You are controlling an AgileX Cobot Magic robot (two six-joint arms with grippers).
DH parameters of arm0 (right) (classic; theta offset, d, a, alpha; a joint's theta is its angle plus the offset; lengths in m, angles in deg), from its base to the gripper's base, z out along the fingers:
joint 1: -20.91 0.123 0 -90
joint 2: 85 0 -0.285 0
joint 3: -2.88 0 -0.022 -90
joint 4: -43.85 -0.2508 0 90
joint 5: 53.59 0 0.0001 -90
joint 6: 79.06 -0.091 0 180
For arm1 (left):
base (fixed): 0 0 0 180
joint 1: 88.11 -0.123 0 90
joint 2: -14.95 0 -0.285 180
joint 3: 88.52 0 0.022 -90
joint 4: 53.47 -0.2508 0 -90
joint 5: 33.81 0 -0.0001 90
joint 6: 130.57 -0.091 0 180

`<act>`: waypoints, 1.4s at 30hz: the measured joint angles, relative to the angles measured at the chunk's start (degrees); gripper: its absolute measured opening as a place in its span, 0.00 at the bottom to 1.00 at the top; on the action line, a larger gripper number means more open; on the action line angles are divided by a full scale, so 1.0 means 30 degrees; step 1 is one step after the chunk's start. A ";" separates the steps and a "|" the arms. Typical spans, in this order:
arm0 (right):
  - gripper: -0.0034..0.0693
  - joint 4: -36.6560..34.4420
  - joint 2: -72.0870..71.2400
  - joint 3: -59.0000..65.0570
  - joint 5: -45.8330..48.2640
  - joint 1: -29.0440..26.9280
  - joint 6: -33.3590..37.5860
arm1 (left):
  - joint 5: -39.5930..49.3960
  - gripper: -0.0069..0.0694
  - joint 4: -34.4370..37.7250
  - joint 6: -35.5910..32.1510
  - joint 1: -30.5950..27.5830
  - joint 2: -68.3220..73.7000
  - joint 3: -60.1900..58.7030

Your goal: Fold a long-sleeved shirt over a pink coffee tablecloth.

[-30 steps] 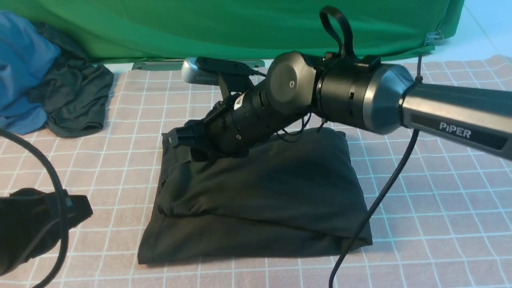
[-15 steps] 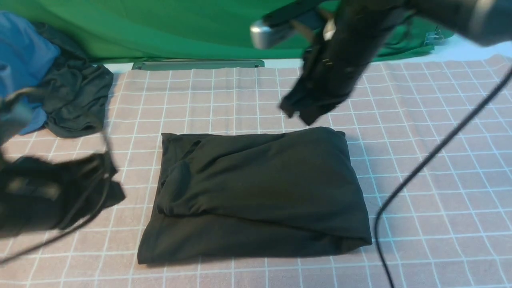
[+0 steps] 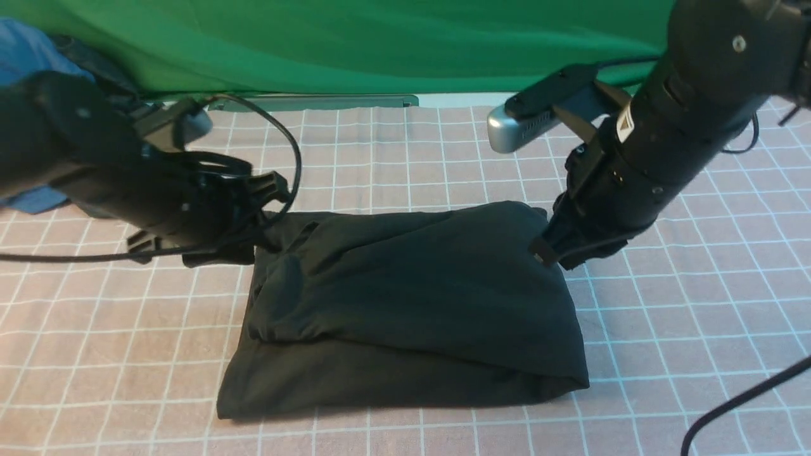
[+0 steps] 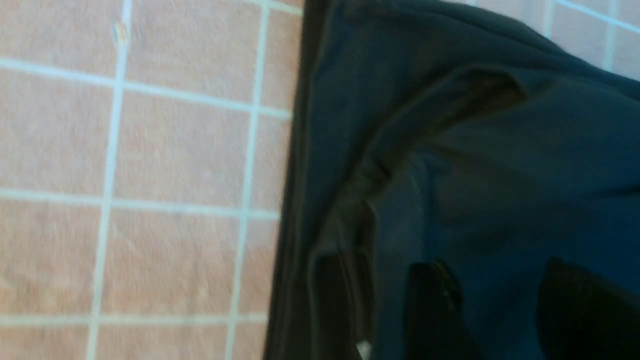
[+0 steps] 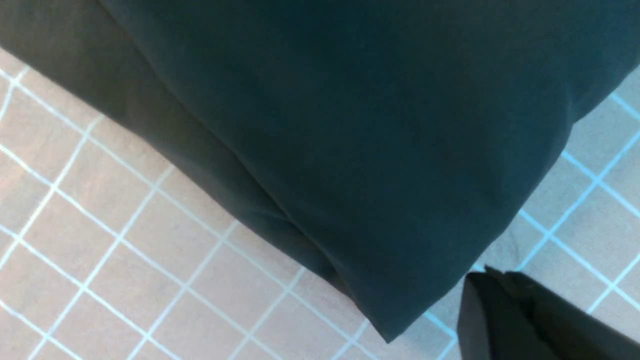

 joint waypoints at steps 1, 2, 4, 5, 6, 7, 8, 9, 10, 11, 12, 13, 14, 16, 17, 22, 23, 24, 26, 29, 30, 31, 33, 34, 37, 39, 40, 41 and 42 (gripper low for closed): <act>0.10 0.0000 -0.0009 0.0053 -0.0066 0.0000 0.0000 | -0.0093 0.55 -0.0001 -0.0071 0.0000 0.0322 0.0084; 0.10 0.0000 -0.0009 0.0051 -0.0192 0.0000 0.0000 | -0.0269 0.62 -0.0001 -0.0371 0.0000 0.0814 0.0190; 0.10 0.0000 -0.0023 0.0051 -0.0420 0.0000 0.0000 | -0.0537 0.70 -0.0001 -0.0823 0.0000 0.1622 0.0210; 0.10 0.0000 -0.0030 0.0051 -0.0558 0.0000 0.0000 | -0.0618 0.74 0.0016 -0.1094 0.0000 0.1961 0.0216; 0.10 0.0000 -0.0030 0.0051 -0.0639 0.0000 0.0000 | -0.0634 0.75 0.0016 -0.1248 0.0000 0.2260 0.0216; 0.10 0.0000 -0.0030 0.0051 -0.0798 0.0000 0.0018 | -0.0683 0.75 0.0016 -0.1546 0.0000 0.2504 0.0216; 0.10 0.0000 -0.0030 0.0051 -0.0893 0.0000 0.0018 | -0.0683 0.74 0.0016 -0.1781 0.0000 0.2703 0.0216; 0.10 -0.0018 -0.0045 0.0051 -0.0940 0.0000 0.0018 | -0.0615 0.72 0.0016 -0.1946 0.0000 0.2839 0.0216; 0.10 -0.0018 -0.0045 0.0051 -0.1016 0.0000 0.0018 | -0.0614 0.72 0.0016 -0.1968 0.0000 0.2861 0.0216; 0.10 -0.0018 -0.0045 0.0051 -0.1182 0.0000 0.0018 | -0.0446 0.63 0.0016 -0.2075 0.0000 0.2973 0.0216; 0.10 -0.0018 -0.0045 0.0051 -0.1227 -0.0017 0.0018 | -0.0388 0.60 0.0016 -0.2106 0.0000 0.2970 0.0216; 0.10 -0.0035 -0.0045 0.0051 -0.1349 -0.0016 0.0063 | -0.0179 0.48 0.0057 -0.2168 0.0000 0.2970 0.0216; 0.10 -0.0035 -0.0045 0.0051 -0.1397 -0.0016 0.0063 | -0.0137 0.43 0.0056 -0.2166 0.0000 0.2970 0.0216; 0.10 -0.0035 -0.0045 0.0051 -0.1517 -0.0016 0.0085 | 0.0183 0.19 0.0079 -0.2225 0.0000 0.2779 0.0216; 0.10 -0.0035 -0.0045 0.0051 -0.1563 -0.0016 0.0107 | 0.0329 0.17 0.0059 -0.2225 0.0000 0.2583 0.0216; 0.10 -0.0035 -0.0045 0.0051 -0.1621 -0.0016 0.0389 | 0.1253 0.15 -0.2215 -0.0225 0.0021 0.1075 0.0216; 0.10 -0.0035 -0.0045 0.0051 -0.1621 -0.0016 0.0414 | 0.1506 0.15 -0.3136 0.0630 0.0055 0.0576 0.0216; 0.10 -0.0035 -0.0045 0.0051 -0.1621 -0.0016 0.0414 | 0.1548 0.15 -0.3284 0.0751 0.0055 0.0511 0.0216; 0.10 -0.0050 -0.0045 0.0051 -0.1621 -0.0016 0.0414 | 0.1735 0.15 -0.4674 0.1765 0.0063 -0.0070 0.0216; 0.10 -0.0050 -0.0045 0.0051 -0.1683 -0.0016 0.0436 | 0.1895 0.15 -0.5349 0.2195 0.0063 -0.0296 0.0216; 0.10 -0.0050 -0.0045 0.0051 -0.1709 -0.0016 0.0436 | 0.1926 0.15 -0.5368 0.2212 0.0063 -0.0296 0.0216; 0.10 -0.0050 -0.0045 0.0051 -0.1734 -0.0016 0.0436 | 0.1972 0.15 -0.5391 0.2212 0.0063 -0.0296 0.0216; 0.10 -0.0050 -0.0045 0.0051 -0.1749 -0.0016 0.0436 | 0.1992 0.15 -0.5391 0.2266 0.0063 -0.0296 0.0216; 0.10 -0.0050 -0.0045 0.0051 -0.1749 -0.0016 0.0436 | 0.2010 0.15 -0.5391 0.2284 0.0063 -0.0296 0.0216; 0.10 -0.0050 -0.0045 0.0051 -0.1749 -0.0016 0.0436 | 0.2031 0.17 -0.5452 0.2589 0.0063 -0.0296 0.0216; 0.10 -0.0050 -0.0045 0.0051 -0.1749 -0.0016 0.0436 | 0.2134 0.22 -0.5575 0.3024 0.0063 -0.0296 0.0216; 0.10 -0.0050 -0.0045 0.0051 -0.1749 -0.0016 0.0436 | 0.2184 0.24 -0.5695 0.3118 0.0063 -0.0296 0.0216; 0.10 -0.0050 -0.0045 0.0051 -0.1706 -0.0016 0.0423 | 0.2360 0.28 -0.5856 0.3229 0.0063 -0.0296 0.0216; 0.10 -0.0050 -0.0045 0.0051 -0.1582 -0.0016 0.0423 | 0.2496 0.32 -0.5915 0.3373 0.0063 -0.0296 0.0216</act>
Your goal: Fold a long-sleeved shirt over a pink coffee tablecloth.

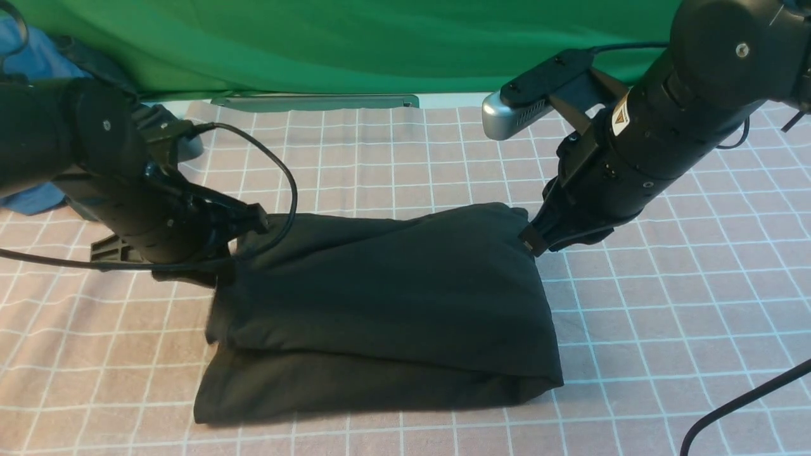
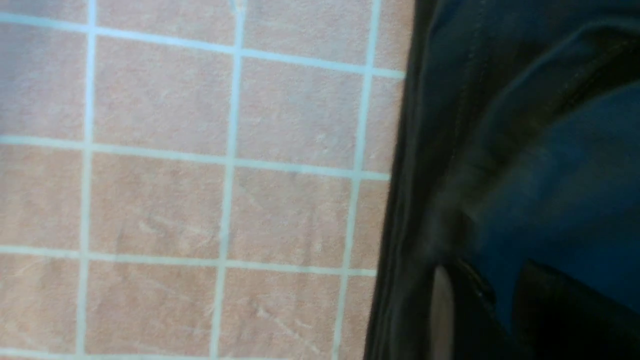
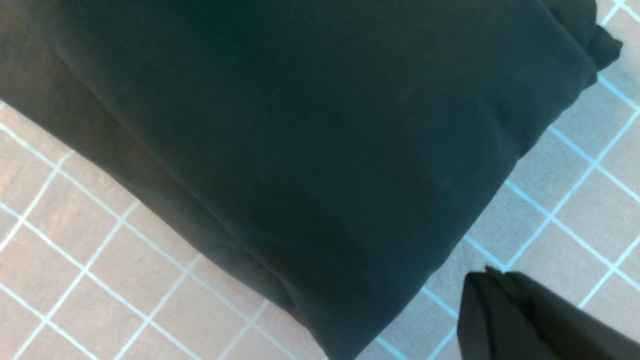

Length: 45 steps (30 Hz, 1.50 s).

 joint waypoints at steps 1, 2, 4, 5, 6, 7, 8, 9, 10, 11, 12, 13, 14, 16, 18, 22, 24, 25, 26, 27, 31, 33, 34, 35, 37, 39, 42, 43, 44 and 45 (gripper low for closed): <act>0.10 -0.0020 0.0000 0.0000 0.0214 0.0000 0.0000 | 0.0078 0.37 -0.0060 0.0090 0.0000 0.0000 0.0000; 0.10 -0.0081 0.0000 0.0000 0.0480 0.0000 0.0000 | 0.0127 0.42 -0.0103 0.0221 0.0000 -0.0014 0.0000; 0.10 -0.0362 0.0000 0.0000 0.0993 0.0000 0.0000 | 0.0127 0.49 -0.0103 0.0585 0.0000 -0.0065 0.0000; 0.10 -0.0453 0.0000 0.0000 0.1130 0.0000 0.0000 | 0.0127 0.51 -0.0048 0.0756 0.0000 -0.0120 0.0017; 0.10 -0.0694 0.0000 0.0000 0.1352 0.0000 0.0000 | 0.0141 0.53 0.0102 0.0844 0.0000 -0.0176 0.0103; 0.10 -0.0745 0.0000 0.0000 0.1379 0.0000 0.0000 | 0.0141 0.53 0.0200 0.0891 0.0000 -0.0168 0.0129; 0.10 -0.1259 0.0000 0.0000 0.1441 0.0000 0.0020 | 0.0121 0.53 0.0732 0.0959 0.0000 -0.0204 0.0390; 0.10 -0.1676 0.0018 0.0000 0.1400 0.0000 0.0114 | 0.0036 0.52 0.1248 0.0845 0.0047 -0.0204 0.0535; 0.10 -0.2067 0.0083 0.0000 0.1330 0.0000 0.0289 | -0.0042 0.50 0.1774 0.0564 0.0161 -0.0204 0.0645; 0.10 -0.2614 0.0171 0.0000 0.1172 0.0000 0.0483 | -0.0188 0.47 0.2197 0.0330 0.0296 -0.0204 0.0735; 0.10 -0.3105 0.0371 0.0000 0.0970 0.0000 0.0724 | -0.0443 0.42 0.2543 0.0115 0.0552 -0.0204 0.0757; 0.10 -0.3491 0.0640 0.0000 0.0695 0.0000 0.0970 | -0.0733 0.36 0.2818 0.0008 0.0844 -0.0204 0.0762; 0.10 -0.3722 0.0917 0.0000 0.0453 0.0000 0.1052 | -0.0974 0.31 0.2944 -0.0049 0.1036 -0.0204 0.0762; 0.10 -0.4037 0.1747 0.0000 0.0003 0.0000 0.1127 | -0.1568 0.18 0.3373 -0.0217 0.1734 -0.0066 0.0779; 0.10 -0.4079 0.2677 0.0000 -0.0105 0.0000 0.1174 | -0.1824 0.13 0.3846 -0.0309 0.2196 0.0306 0.0815; 0.10 -0.4033 0.4167 0.0463 0.0231 0.0000 0.1035 | -0.1511 0.10 0.4264 -0.0342 0.2880 0.1546 0.0817; 0.10 -0.3965 0.4496 0.0864 0.0317 0.0000 0.1003 | -0.1373 0.10 0.4264 -0.0342 0.2904 0.1803 0.0817; 0.10 -0.3874 0.4790 0.1596 0.0185 0.0000 0.0944 | -0.1220 0.10 0.4264 -0.0342 0.2938 0.2147 0.0817; 0.10 -0.3791 0.4832 0.2001 0.0060 0.0000 0.0843 | -0.1173 0.10 0.4264 -0.0342 0.2938 0.2239 0.0817; 0.10 -0.3674 0.4915 0.2455 -0.0018 0.0000 0.0623 | -0.1152 0.10 0.4186 -0.0342 0.2938 0.2293 0.0817; 0.10 -0.1943 0.4912 0.3512 -0.0099 0.0000 -0.0892 | -0.1131 0.10 0.4122 -0.0342 0.2938 0.2309 0.0817; 0.10 -0.1310 0.4912 0.3604 -0.0099 0.0000 -0.1325 | -0.1076 0.10 0.4122 -0.0342 0.2938 0.2309 0.0817; 0.10 -0.0804 0.4873 0.3605 -0.0019 0.0000 -0.1677 | -0.0822 0.10 0.4122 -0.0342 0.2938 0.2309 0.0832; 0.10 -0.0697 0.4798 0.3605 -0.0001 0.0000 -0.1771 | -0.0671 0.10 0.4122 -0.0342 0.2938 0.2292 0.0891; 0.10 -0.0577 0.4307 0.3605 -0.0085 0.0000 -0.2093 | -0.0150 0.10 0.4177 -0.0342 0.2938 0.2188 0.1190; 0.10 -0.0887 0.3315 0.3619 -0.0587 0.0000 -0.2155 | 0.0099 0.10 0.4646 -0.0444 0.2938 0.1891 0.1587; 0.10 -0.1459 0.1583 0.3619 -0.1912 0.0000 -0.2156 | 0.0429 0.10 0.6245 -0.1182 0.2962 0.1521 0.2149; 0.10 -0.1663 0.1168 0.3619 -0.2588 0.0000 -0.2103 | 0.0470 0.10 0.6825 -0.1487 0.3045 0.1464 0.2251; 0.10 -0.1749 0.1045 0.3597 -0.2780 0.0000 -0.2055 | 0.0500 0.10 0.7103 -0.1720 0.3108 0.1464 0.2274; 0.10 -0.1792 0.0907 0.3577 -0.3017 0.0000 -0.2016 | 0.0500 0.10 0.7241 -0.1802 0.3203 0.1464 0.2282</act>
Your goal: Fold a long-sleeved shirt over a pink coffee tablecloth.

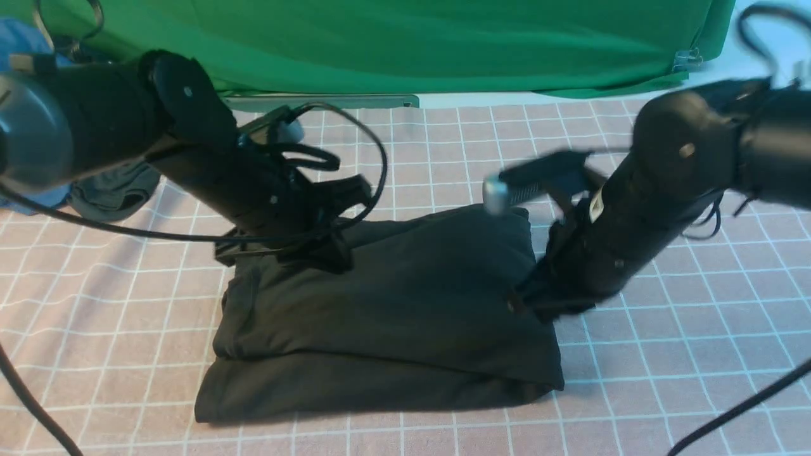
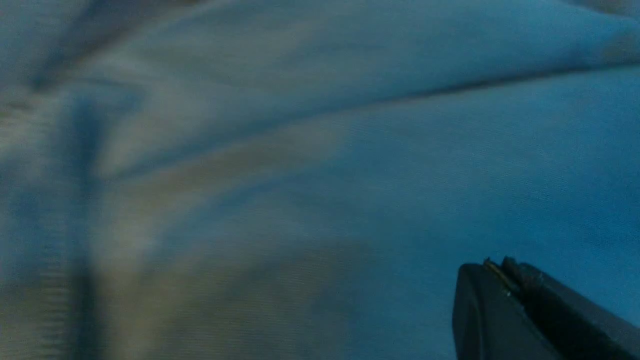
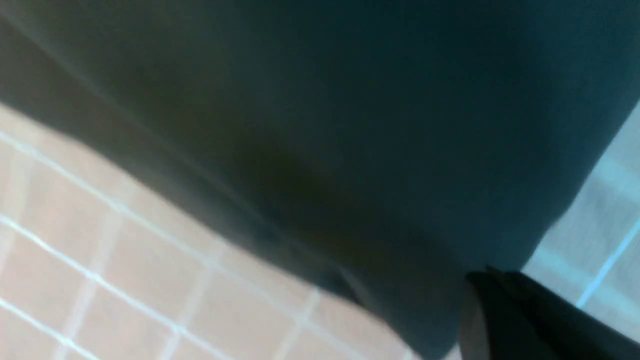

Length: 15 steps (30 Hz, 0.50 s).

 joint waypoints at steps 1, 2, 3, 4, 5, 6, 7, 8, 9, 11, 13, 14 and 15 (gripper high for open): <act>0.10 -0.0130 -0.0162 -0.0042 -0.0258 0.0000 0.0151 | 0.0187 0.10 0.0127 -0.0171 0.0371 0.0107 0.0000; 0.10 -0.0139 -0.0162 -0.0042 -0.0278 0.0000 0.0293 | 0.0326 0.10 0.0084 -0.0211 0.0609 0.0212 0.0000; 0.10 -0.0155 -0.0162 -0.0042 -0.0295 -0.0019 0.0368 | 0.0709 0.10 -0.0154 -0.0290 0.1002 0.0436 0.0000; 0.10 -0.0155 -0.0144 -0.0042 -0.0295 -0.0019 0.0392 | 0.0764 0.10 -0.0219 -0.0290 0.1068 0.0479 0.0000; 0.10 -0.0155 -0.0144 -0.0042 -0.0295 -0.0031 0.0437 | 0.1118 0.10 -0.1004 0.0108 0.1568 0.0880 0.0000; 0.10 -0.0162 -0.0144 -0.0042 -0.0295 -0.0055 0.0452 | 0.1255 0.10 -0.1585 0.0539 0.1820 0.1055 -0.0029; 0.10 -0.0202 -0.0144 -0.0042 -0.0295 -0.0104 0.0474 | 0.1325 0.10 -0.2080 0.1158 0.1983 0.1233 -0.0127; 0.10 -0.0202 -0.0144 -0.0042 -0.0295 -0.0176 0.0474 | 0.1341 0.10 -0.2238 0.1555 0.2025 0.1305 -0.0238; 0.10 -0.0202 -0.0144 -0.0042 -0.0295 -0.0275 0.0474 | 0.1313 0.10 -0.2340 0.1890 0.2048 0.1363 -0.0492; 0.10 -0.0202 -0.0144 -0.0042 -0.0273 -0.0413 0.0474 | 0.1298 0.11 -0.2206 0.2106 0.2048 0.1403 -0.1014; 0.10 -0.0202 -0.0144 -0.0042 -0.0273 -0.0434 0.0481 | 0.1343 0.11 -0.1962 0.2023 0.2048 0.1419 -0.1440; 0.10 -0.0202 -0.0144 -0.0042 -0.0273 -0.0434 0.0481 | 0.1345 0.11 -0.1962 0.2014 0.2048 0.1419 -0.1477; 0.10 -0.0219 -0.0144 -0.0042 -0.0273 -0.0434 0.0481 | 0.1478 0.11 -0.1942 0.1990 0.2063 0.1419 -0.1528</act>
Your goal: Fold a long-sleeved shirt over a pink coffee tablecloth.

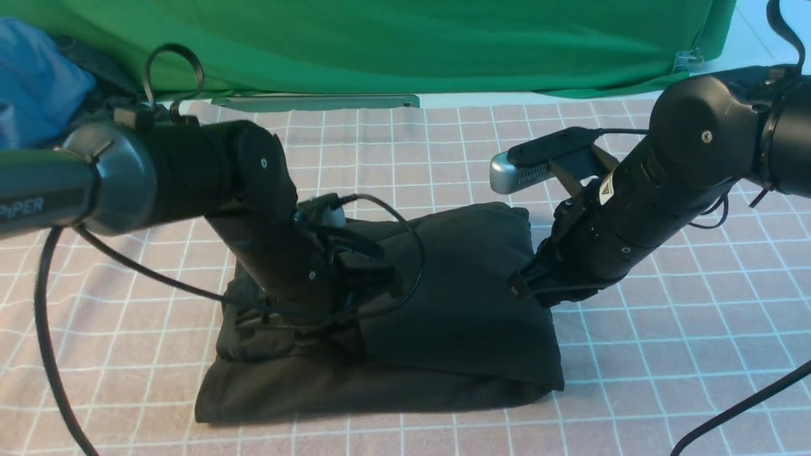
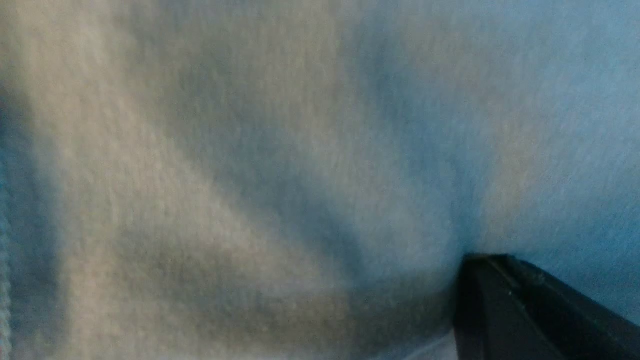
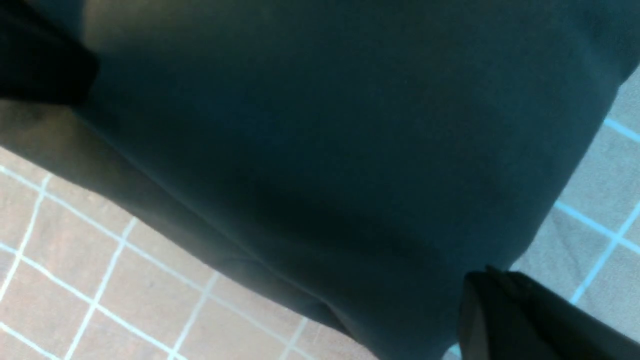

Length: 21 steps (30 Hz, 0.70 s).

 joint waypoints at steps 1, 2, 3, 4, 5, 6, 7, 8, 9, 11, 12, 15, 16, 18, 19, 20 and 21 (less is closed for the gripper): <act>0.10 0.0000 0.0000 0.0000 0.0000 0.0000 0.0000 | 0.0022 0.11 0.0000 0.0000 0.0000 0.0000 0.0000; 0.10 0.0000 0.0000 0.0000 0.0038 0.0000 0.0000 | 0.0019 0.11 0.0023 0.0000 0.0000 -0.0174 -0.0007; 0.10 0.0000 0.0000 0.0000 0.0038 0.0000 0.0000 | 0.0019 0.11 0.0003 0.0000 0.0000 -0.0449 -0.0022; 0.10 0.0000 0.0000 0.0000 0.0038 0.0000 0.0000 | 0.0019 0.11 -0.0018 0.0000 0.0000 -0.0653 -0.0022; 0.10 -0.0022 0.0000 0.0000 0.0038 -0.0015 -0.0039 | 0.0002 0.11 -0.0035 0.0000 0.0000 -0.0945 -0.0022; 0.10 -0.0101 0.0000 0.0000 0.0038 -0.0015 -0.0082 | -0.0055 0.11 -0.0129 0.0000 0.0000 -0.1255 -0.0022; 0.10 -0.0441 0.0000 0.0000 0.0038 -0.0015 -0.0113 | -0.0167 0.11 -0.0460 0.0239 0.0000 -0.1804 -0.0022; 0.10 -0.0764 0.0000 0.0000 -0.0003 -0.0015 -0.0086 | -0.0269 0.11 -0.0919 0.0475 0.0000 -0.2011 -0.0022; 0.10 -0.1407 0.0000 0.0000 -0.0071 -0.0015 0.0039 | -0.0372 0.11 -0.1611 0.1062 0.0000 -0.2348 -0.0022; 0.10 -0.2628 0.0000 0.0000 -0.0346 -0.0015 0.0507 | -0.0454 0.11 -0.3089 0.2189 0.0000 -0.2574 -0.0022; 0.10 -0.3173 0.0019 0.0000 -0.0622 0.0012 0.0773 | -0.0454 0.11 -0.3630 0.2553 0.0000 -0.2574 -0.0022; 0.10 -0.3888 0.0318 -0.0137 -0.1060 0.0265 0.1176 | -0.0412 0.11 -0.3888 0.2959 -0.0018 -0.2235 -0.0095; 0.10 -0.4020 0.0607 -0.0308 -0.1060 0.0443 0.1281 | -0.0435 0.11 -0.3665 0.2917 -0.0018 -0.2066 -0.0267; 0.10 -0.4081 0.0959 -0.0496 -0.0993 0.0678 0.1421 | -0.0504 0.11 -0.3378 0.2871 -0.0018 -0.1825 -0.0624; 0.10 -0.4127 0.1397 -0.0714 -0.0925 0.0985 0.1551 | -0.0651 0.11 -0.3136 0.2773 -0.0018 -0.1525 -0.1197; 0.10 -0.4166 0.1624 -0.0819 -0.0911 0.1203 0.1610 | -0.0845 0.11 -0.3018 0.2746 0.0000 -0.1359 -0.1654; 0.10 -0.4186 0.1887 -0.0963 -0.0888 0.1395 0.1610 | -0.1077 0.11 -0.2865 0.2746 0.0000 -0.1284 -0.2029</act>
